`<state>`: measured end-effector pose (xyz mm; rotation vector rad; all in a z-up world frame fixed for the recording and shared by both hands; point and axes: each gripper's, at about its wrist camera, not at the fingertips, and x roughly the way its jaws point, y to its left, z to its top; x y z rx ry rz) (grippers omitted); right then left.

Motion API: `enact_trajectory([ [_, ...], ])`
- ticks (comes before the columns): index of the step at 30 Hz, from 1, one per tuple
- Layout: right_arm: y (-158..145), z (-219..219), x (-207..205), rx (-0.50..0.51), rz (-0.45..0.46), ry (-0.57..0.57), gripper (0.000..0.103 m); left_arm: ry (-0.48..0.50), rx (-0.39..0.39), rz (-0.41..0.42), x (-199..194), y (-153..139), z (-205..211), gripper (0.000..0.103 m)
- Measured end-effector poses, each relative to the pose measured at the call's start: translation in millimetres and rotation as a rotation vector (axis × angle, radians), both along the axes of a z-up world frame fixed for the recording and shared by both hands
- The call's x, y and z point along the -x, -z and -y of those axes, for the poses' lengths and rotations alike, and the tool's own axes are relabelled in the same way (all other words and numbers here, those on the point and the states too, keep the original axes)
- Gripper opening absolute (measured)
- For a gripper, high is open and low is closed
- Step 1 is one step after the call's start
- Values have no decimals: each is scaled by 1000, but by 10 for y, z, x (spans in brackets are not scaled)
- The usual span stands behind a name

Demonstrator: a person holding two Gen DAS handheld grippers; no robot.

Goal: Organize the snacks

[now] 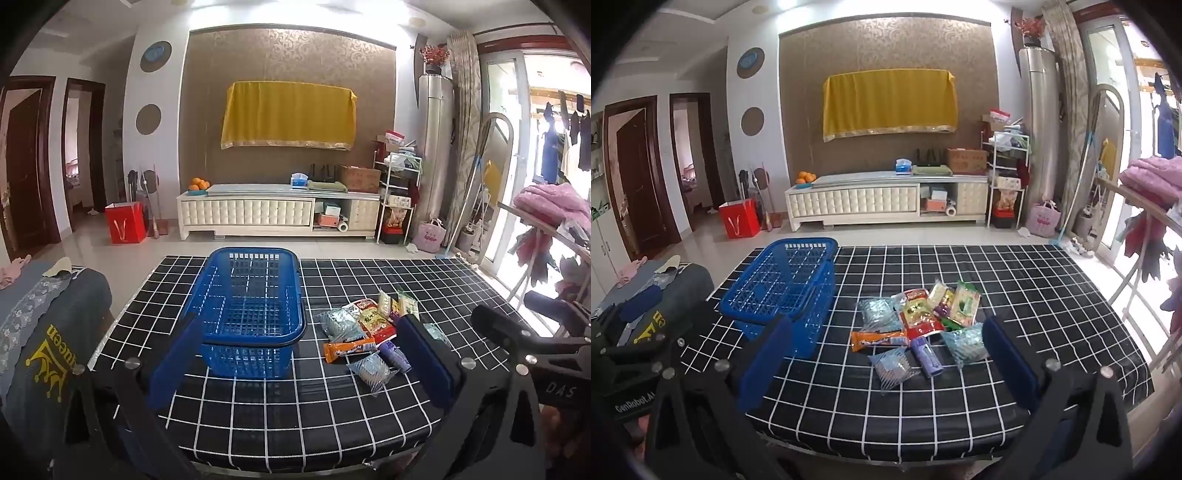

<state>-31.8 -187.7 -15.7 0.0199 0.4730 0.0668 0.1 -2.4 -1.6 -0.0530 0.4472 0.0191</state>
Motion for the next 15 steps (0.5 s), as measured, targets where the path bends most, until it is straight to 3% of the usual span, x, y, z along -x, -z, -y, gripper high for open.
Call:
enact_trajectory([
  [7,50,-18,-1,-4,-8,-13,103,-20,-16,-19,5,20,53,103],
  [8,59,-24,-2,-2,-9,-12,103,19,16,-13,25,6,-15,103],
  [15,56,-33,-22,4,-18,-22,103,15,17,-21,16,40,-15,103],
])
